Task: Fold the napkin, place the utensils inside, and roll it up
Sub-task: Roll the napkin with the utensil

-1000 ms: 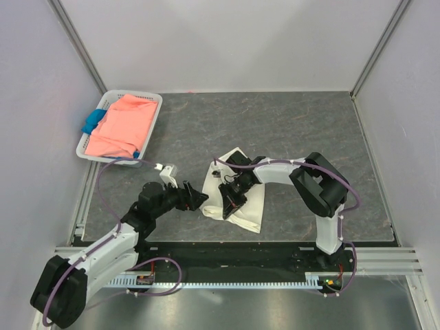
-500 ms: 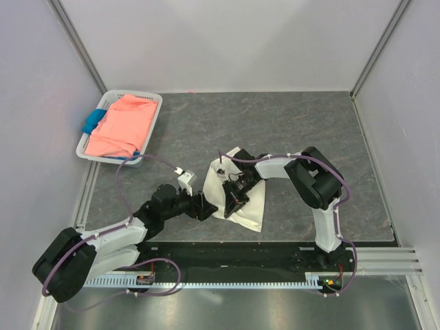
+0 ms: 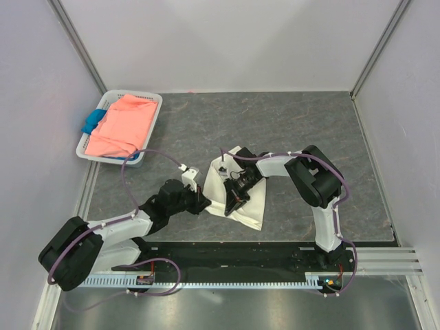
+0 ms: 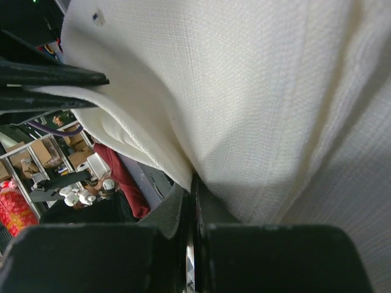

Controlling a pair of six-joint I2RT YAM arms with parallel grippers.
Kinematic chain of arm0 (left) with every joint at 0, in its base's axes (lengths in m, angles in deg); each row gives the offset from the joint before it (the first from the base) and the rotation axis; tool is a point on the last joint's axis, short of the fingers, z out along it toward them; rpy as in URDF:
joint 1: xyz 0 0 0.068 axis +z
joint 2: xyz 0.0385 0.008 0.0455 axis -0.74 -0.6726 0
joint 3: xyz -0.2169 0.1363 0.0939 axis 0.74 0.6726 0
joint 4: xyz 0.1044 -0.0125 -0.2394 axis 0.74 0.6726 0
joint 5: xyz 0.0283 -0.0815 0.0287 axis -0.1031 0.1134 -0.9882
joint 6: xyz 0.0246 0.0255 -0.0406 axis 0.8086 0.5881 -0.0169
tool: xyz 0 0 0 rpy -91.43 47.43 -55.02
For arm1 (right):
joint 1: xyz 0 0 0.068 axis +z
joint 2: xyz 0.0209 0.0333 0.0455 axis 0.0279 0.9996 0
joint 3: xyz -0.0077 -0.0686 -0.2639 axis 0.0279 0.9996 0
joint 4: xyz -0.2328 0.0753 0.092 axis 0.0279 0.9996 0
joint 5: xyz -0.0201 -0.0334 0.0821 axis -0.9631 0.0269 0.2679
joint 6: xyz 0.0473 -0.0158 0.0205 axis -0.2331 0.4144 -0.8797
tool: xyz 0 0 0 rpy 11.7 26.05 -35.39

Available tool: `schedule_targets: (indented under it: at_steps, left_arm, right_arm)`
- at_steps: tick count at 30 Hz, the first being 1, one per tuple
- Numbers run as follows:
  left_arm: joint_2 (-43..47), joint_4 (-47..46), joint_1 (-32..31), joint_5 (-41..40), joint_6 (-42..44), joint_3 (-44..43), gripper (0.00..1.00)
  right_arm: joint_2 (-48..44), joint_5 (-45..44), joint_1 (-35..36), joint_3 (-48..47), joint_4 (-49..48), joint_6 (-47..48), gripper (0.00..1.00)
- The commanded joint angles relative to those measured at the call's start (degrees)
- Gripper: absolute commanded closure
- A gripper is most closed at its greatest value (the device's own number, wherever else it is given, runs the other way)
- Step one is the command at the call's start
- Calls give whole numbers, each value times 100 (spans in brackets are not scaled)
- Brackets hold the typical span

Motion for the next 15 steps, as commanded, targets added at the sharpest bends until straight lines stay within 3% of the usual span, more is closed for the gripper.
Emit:
schedule_targets:
  at_steps: [1,6,13,15]
  left_arm:
    - [-221,541,-24,-436,27,-423,98]
    - [-204,1234,-24,-814,-201,-661,98]
    - [-248,1745,-6,-807,-597,-880,98]
    - [-335,1851,29,-771,-641,-977,98]
  right_arm:
    - [-228,-107,-76,-183,-79,-16,100]
    - [-667,-212,-102,-140,-70,-139,91]
    - [-1371,-695,-119,-34,105,-43,48]
    - [-1625,-1028,-102,62,211,106,40]
